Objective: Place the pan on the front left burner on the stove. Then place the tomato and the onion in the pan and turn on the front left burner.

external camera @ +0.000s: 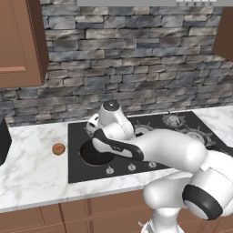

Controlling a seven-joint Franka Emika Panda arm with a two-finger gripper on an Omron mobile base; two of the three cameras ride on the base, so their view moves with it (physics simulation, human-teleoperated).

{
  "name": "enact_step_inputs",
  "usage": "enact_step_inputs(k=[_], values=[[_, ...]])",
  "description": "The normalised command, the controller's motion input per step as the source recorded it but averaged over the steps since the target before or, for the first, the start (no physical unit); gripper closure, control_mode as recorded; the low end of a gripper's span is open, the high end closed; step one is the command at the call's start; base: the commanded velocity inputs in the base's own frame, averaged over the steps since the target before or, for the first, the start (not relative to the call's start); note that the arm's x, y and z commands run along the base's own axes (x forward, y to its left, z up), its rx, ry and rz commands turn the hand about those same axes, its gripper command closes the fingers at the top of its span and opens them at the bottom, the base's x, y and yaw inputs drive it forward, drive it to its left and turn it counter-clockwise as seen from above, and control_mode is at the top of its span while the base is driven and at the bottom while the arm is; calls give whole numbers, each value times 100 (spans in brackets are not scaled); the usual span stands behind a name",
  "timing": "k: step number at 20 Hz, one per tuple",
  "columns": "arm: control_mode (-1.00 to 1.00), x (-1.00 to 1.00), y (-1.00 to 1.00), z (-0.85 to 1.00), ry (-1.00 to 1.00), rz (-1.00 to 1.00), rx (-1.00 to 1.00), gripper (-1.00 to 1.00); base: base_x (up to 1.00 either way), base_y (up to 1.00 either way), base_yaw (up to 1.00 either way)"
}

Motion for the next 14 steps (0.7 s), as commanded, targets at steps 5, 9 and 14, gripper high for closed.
enact_step_inputs(k=[5, 9, 14], values=[[-100, 1, -2, -11, 0, 0, 0, 100, 0, 0, 0], [-100, 0, 0, -13, 0, 0, 0, 100, 0, 0, 0], [-100, 0, 0, -16, 0, 0, 0, 100, 0, 0, 0]])
